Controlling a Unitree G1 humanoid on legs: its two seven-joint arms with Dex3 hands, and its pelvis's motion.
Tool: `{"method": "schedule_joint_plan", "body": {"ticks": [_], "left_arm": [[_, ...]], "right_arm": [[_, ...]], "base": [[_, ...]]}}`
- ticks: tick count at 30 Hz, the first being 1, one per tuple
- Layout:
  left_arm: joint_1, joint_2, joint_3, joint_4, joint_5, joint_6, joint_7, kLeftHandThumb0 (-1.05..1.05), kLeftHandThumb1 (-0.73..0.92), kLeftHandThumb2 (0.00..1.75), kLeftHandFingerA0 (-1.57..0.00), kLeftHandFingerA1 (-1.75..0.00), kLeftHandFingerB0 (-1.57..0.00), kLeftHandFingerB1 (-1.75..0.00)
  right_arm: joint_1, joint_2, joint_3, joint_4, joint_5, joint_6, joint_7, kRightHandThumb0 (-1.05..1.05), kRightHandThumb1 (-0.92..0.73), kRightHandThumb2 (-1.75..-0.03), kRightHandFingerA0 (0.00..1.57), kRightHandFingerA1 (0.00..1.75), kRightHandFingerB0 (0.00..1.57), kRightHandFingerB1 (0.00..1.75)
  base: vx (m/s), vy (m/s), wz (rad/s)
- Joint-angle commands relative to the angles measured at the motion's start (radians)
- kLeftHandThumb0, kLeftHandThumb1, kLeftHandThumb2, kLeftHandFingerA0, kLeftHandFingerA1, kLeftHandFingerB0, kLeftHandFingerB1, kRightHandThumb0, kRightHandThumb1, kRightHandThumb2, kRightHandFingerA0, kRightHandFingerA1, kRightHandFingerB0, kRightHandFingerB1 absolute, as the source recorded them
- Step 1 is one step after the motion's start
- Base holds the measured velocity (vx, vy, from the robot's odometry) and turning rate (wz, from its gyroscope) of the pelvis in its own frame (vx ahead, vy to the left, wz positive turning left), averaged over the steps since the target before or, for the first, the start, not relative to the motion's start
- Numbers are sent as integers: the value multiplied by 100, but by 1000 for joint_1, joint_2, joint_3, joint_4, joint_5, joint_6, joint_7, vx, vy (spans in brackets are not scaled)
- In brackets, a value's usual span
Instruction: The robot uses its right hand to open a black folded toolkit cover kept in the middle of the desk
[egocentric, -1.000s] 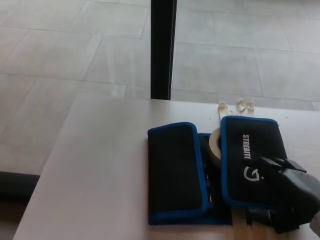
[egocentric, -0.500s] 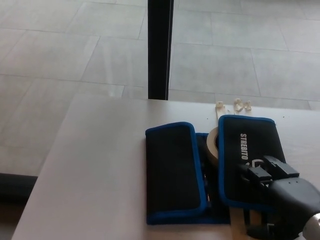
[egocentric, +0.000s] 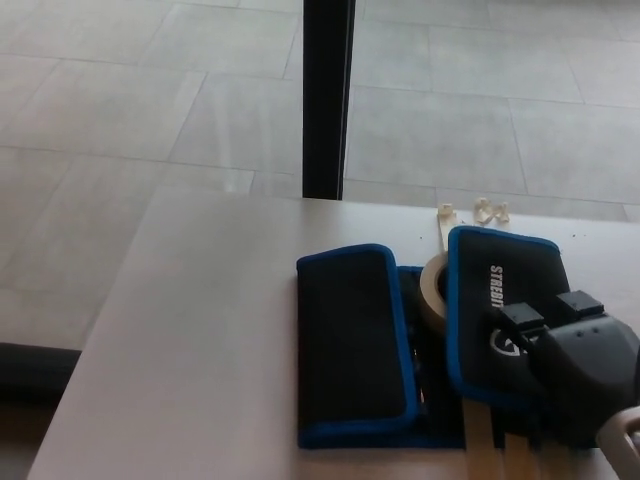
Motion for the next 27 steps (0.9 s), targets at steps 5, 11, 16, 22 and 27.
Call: {"method": "schedule_joint_plan", "body": {"ticks": [5,11,16,22,27], "left_arm": [[-1,-25,34,-45,-65,-130,-43,-71,50,56,-47,-64,-52,-48],[-1,-26,42,-43,-69,-104,-33,-69,51,57,-57,-64,-60,-47],[-5,-25,43,-30,-64,-107,-32,-68,56,57,-56,-63,-57,-47],[1,-18,32,-25,-50,-104,-34,-68,58,58,-59,-61,-60,-45],[-2,-13,35,-24,-50,-102,-22,-70,57,58,-59,-62,-59,-45]], "right_arm": [[-16,135,-173,260,-29,11,-463,-41,-62,-62,93,175,88,65],[9,180,-276,287,30,-22,-556,-42,-57,-61,97,172,90,65],[55,245,-437,236,154,-134,-604,-36,-69,-74,99,166,86,85],[92,445,-768,171,507,-356,-538,-33,-63,-88,121,137,98,89],[17,549,-1039,96,806,-381,-467,-18,-65,-85,105,124,90,83]], "base": [[0,0,0],[0,0,0],[0,0,0],[0,0,0],[0,0,0]]}}
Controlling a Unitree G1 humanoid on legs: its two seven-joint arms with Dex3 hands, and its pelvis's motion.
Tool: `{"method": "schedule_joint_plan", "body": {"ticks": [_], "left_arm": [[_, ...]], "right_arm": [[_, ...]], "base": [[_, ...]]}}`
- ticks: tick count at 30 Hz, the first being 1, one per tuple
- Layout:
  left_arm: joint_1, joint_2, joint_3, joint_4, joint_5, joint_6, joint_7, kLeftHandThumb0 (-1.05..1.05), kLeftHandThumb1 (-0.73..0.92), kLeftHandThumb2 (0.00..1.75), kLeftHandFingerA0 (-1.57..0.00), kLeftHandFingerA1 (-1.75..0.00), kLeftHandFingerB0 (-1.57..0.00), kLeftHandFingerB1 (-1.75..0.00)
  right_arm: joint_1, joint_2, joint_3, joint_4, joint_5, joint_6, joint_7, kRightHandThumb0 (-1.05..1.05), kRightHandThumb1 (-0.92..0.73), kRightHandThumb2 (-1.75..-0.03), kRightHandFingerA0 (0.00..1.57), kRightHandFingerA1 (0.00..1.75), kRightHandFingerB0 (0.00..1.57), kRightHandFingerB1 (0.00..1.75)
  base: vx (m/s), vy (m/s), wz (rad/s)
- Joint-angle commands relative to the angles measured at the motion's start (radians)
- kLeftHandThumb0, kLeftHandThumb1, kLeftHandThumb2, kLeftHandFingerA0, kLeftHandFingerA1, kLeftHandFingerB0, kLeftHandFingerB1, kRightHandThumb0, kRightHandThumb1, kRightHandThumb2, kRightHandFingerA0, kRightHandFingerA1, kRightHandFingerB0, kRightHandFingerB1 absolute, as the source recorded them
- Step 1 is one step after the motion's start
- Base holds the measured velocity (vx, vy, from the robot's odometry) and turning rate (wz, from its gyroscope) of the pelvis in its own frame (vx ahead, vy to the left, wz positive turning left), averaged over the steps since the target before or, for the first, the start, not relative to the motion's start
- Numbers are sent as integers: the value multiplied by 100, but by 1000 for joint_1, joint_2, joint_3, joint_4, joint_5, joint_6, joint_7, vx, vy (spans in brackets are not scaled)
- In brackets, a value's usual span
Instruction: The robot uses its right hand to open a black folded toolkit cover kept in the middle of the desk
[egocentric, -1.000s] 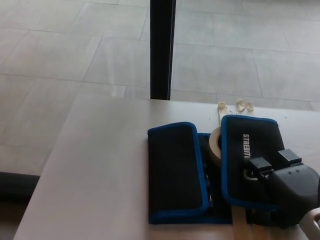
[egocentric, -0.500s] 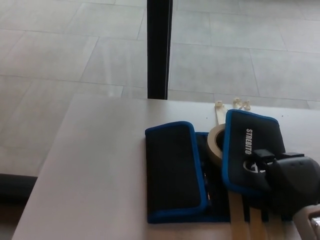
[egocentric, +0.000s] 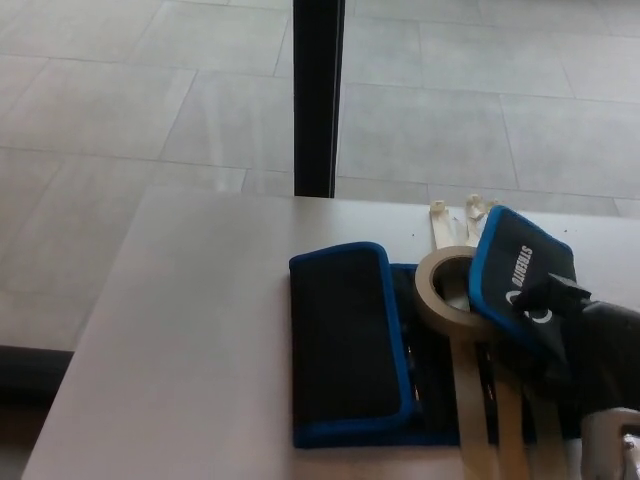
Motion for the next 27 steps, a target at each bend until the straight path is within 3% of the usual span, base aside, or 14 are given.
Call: {"method": "schedule_joint_plan", "body": {"ticks": [1,6,9,11,13,14,15,17,19,20,24,25,26,27], "left_arm": [[8,13,27,-8,-51,-69,-11,-69,57,58,-59,-63,-59,-46],[33,23,39,-18,-60,-71,-18,-68,57,58,-58,-61,-60,-46],[31,23,42,-13,-61,-67,-12,-68,57,58,-58,-61,-60,-46],[27,26,45,-7,-63,-57,-9,-67,57,58,-58,-62,-59,-46],[31,27,50,-3,-67,-65,-14,-67,56,58,-57,-65,-61,-47],[32,26,51,-4,-68,-66,-13,-67,56,58,-57,-65,-61,-47],[32,25,50,-4,-67,-65,-12,-68,56,57,-59,-66,-60,-47],[34,24,47,-4,-64,-73,-14,-67,57,57,-60,-66,-60,-47],[36,28,51,-7,-65,-66,-14,-68,57,58,-59,-64,-57,-46],[35,30,52,-6,-66,-60,-10,-68,57,58,-58,-64,-56,-46],[35,30,55,3,-64,-65,-12,-67,57,57,-57,-62,-58,-46],[40,32,52,0,-60,-70,-16,-67,57,58,-57,-61,-57,-46],[45,32,49,-8,-57,-73,-20,-69,57,58,-56,-63,-58,-46],[42,30,55,-9,-63,-69,-20,-68,56,57,-57,-63,-57,-46]], "right_arm": [[-82,232,-703,-72,793,-204,-170,-11,-64,-84,95,123,85,76],[-165,122,-905,40,887,-47,-167,-25,-64,-69,71,144,72,85],[-158,108,-919,55,868,-35,-154,-25,-64,-69,71,144,72,85],[-110,40,-988,107,898,-3,-68,-29,-60,-79,62,149,74,104],[-106,-24,-1047,158,910,58,-36,-34,-56,-82,41,113,74,116],[-109,-29,-1061,159,913,62,-33,-34,-56,-82,41,113,74,116],[-101,-48,-1067,167,897,77,-29,-40,-61,-78,22,112,64,123],[-63,-80,-1085,170,880,68,18,-38,-52,-87,34,128,64,126],[-7,-89,-1093,155,861,75,59,-36,-46,-96,87,157,73,128],[17,-81,-1094,129,851,88,68,-41,-55,-80,53,140,75,113],[87,-72,-1122,129,825,84,102,-32,-49,-75,72,126,72,99],[108,-73,-1141,128,832,116,111,-38,-53,-67,46,117,68,101],[122,-72,-1161,118,839,138,120,-35,-53,-72,54,136,59,104],[131,-85,-1157,130,813,157,123,-34,-57,-73,50,127,59,107]], "base": [[0,0,0],[0,0,0],[0,0,0],[0,0,0],[0,0,0],[0,0,0],[0,0,0],[0,0,0],[0,0,0],[0,0,0],[0,0,0],[0,0,0],[0,0,0],[0,0,0]]}}
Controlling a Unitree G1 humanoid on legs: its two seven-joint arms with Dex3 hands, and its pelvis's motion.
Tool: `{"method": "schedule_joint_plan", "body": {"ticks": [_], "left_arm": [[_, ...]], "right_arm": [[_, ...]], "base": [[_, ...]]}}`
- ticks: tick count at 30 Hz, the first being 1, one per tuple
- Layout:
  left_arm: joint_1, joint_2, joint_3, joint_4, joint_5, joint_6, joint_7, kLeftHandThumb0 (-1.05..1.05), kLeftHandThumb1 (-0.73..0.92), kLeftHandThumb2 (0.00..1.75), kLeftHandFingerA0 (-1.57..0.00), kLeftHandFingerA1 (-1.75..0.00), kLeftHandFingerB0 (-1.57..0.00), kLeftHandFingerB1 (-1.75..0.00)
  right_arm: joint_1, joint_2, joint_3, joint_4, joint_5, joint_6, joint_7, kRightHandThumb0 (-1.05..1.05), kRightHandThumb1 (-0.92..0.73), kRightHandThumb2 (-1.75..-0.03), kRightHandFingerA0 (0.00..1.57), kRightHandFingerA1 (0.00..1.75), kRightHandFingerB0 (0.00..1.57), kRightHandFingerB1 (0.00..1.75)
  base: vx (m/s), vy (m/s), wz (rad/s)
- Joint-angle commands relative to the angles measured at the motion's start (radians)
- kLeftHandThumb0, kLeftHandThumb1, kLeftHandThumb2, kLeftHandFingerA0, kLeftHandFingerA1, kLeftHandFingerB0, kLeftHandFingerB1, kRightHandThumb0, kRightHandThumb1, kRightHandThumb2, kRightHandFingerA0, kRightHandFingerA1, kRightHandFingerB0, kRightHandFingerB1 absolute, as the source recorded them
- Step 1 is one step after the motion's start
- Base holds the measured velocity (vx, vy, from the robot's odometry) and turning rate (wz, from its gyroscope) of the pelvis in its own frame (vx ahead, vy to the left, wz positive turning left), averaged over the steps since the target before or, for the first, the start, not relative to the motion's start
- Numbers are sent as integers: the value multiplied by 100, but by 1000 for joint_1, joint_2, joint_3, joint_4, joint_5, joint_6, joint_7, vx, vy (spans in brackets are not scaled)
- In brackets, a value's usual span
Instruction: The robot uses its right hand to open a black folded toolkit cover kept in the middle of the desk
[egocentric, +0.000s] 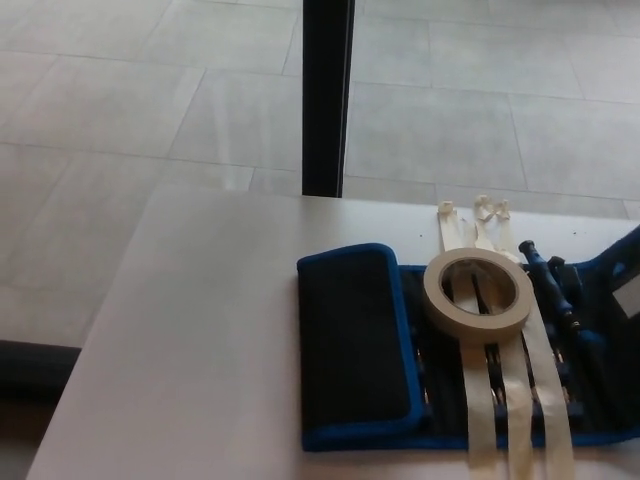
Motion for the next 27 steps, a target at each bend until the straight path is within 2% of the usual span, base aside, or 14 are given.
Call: {"method": "schedule_joint_plan", "body": {"ticks": [1,2,3,6,7,14,15,17,19,20,21,22,26,27], "left_arm": [[35,30,44,-7,-64,-63,-17,-67,56,57,-58,-62,-57,-45],[33,32,43,-6,-62,-58,-14,-67,56,57,-58,-62,-57,-45],[31,32,44,-5,-62,-58,-12,-65,56,57,-59,-62,-58,-45],[29,30,44,-4,-60,-61,-9,-65,56,57,-58,-63,-59,-46],[29,32,44,-4,-59,-60,-10,-64,56,57,-59,-63,-60,-47],[30,34,47,-4,-59,-57,-17,-64,57,57,-57,-62,-58,-46],[31,33,50,-2,-61,-60,-19,-64,56,57,-57,-62,-58,-46],[37,34,42,-4,-51,-65,-20,-65,58,58,-57,-62,-57,-46],[40,32,43,-12,-53,-61,-20,-66,57,58,-57,-62,-59,-47],[39,33,42,-9,-51,-60,-17,-67,57,58,-57,-61,-59,-47],[33,32,49,0,-57,-54,-16,-65,56,57,-56,-61,-58,-46],[31,32,51,3,-59,-51,-14,-64,56,57,-57,-61,-58,-46],[36,28,59,1,-63,-53,-8,-65,55,57,-57,-63,-60,-47],[37,25,61,2,-65,-52,-7,-65,55,57,-59,-62,-60,-46]], "right_arm": [[98,-117,-469,86,472,183,76,-35,-53,-83,62,142,55,114],[84,-129,-487,106,476,196,65,-35,-53,-83,62,142,55,114],[72,-139,-522,101,513,203,91,-46,-91,-70,15,105,1,63],[46,-188,-581,111,556,234,149,-53,-91,-77,6,72,5,17],[39,-256,-574,159,528,246,201,-89,-92,-118,0,20,0,13],[-22,-435,-631,146,515,285,277,-98,-92,-115,0,17,0,9],[-45,-464,-661,160,535,286,272,-84,-85,-119,0,30,0,24],[-65,-567,-683,211,524,286,279,-72,-92,-67,22,131,0,25],[-62,-615,-694,244,520,277,293,-71,-73,-108,41,89,0,35],[-48,-631,-708,256,530,277,318,-71,-92,-67,4,91,0,31],[-42,-631,-729,272,543,249,316,-80,-80,-89,38,118,1,35],[-45,-636,-760,288,565,245,298,-38,-54,-111,118,126,1,54],[-14,-627,-850,320,623,280,285,-73,-84,-65,101,174,19,88],[-1,-622,-890,347,653,268,284,-69,-67,-109,131,150,61,102]], "base": [[0,0,0],[0,0,0],[0,0,0],[0,0,0],[0,0,0],[0,0,0],[0,0,0],[0,0,0],[0,0,0],[0,0,0],[0,0,0],[0,0,0],[0,0,0],[0,0,0]]}}
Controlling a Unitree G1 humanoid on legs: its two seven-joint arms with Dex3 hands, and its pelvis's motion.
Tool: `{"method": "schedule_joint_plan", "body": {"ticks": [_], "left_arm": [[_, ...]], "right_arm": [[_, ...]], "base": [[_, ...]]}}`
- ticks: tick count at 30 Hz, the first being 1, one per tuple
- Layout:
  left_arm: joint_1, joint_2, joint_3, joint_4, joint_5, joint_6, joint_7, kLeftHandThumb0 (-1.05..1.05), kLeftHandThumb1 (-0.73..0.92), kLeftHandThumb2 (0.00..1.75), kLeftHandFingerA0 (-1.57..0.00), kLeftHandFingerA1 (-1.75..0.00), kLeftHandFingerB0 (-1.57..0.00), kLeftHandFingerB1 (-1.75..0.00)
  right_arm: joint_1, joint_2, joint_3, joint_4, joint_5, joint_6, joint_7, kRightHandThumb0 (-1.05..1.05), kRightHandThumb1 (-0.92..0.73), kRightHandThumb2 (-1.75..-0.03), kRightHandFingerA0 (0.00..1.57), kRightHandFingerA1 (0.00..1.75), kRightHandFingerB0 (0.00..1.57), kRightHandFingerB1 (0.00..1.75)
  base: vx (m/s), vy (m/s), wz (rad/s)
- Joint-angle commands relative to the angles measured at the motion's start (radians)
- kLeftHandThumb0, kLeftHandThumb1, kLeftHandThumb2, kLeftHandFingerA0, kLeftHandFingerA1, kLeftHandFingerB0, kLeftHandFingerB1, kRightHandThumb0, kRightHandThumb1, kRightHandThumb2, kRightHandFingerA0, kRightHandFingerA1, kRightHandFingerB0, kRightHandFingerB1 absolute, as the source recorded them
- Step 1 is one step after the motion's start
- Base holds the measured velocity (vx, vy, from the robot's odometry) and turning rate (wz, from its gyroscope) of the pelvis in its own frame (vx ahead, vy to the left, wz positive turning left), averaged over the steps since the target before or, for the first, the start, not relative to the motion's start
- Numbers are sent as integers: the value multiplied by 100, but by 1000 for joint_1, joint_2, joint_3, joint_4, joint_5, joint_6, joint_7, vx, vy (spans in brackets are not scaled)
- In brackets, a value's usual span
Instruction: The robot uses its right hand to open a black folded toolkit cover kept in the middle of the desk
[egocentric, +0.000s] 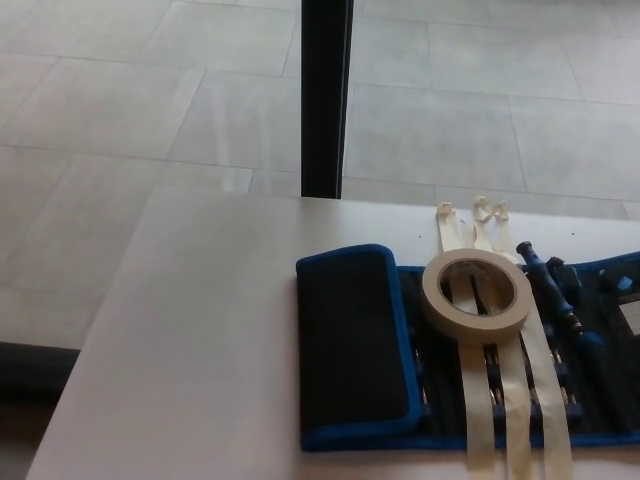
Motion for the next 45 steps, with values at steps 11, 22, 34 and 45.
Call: {"method": "schedule_joint_plan", "body": {"ticks": [11,22,34,45], "left_arm": [[35,17,39,16,-60,-46,5,-68,56,57,-56,-62,-57,-45],[37,19,27,17,-57,-48,9,-73,58,58,-57,-60,-56,-44],[44,10,19,25,-70,-51,22,-68,57,58,-58,-62,-56,-45],[29,15,-10,37,-66,-59,20,-69,60,58,-59,-60,-57,-47]], "right_arm": [[103,103,-316,172,364,-55,127,-39,-57,-113,131,132,1,54],[145,232,-147,187,344,-161,194,-63,-62,-106,72,100,23,62],[195,231,-39,194,401,-182,234,-66,-80,-65,50,121,19,66],[210,235,43,191,409,-195,224,-69,-81,-65,58,122,9,55]], "base": [[0,0,0],[0,0,0],[0,0,0],[0,0,0]]}}
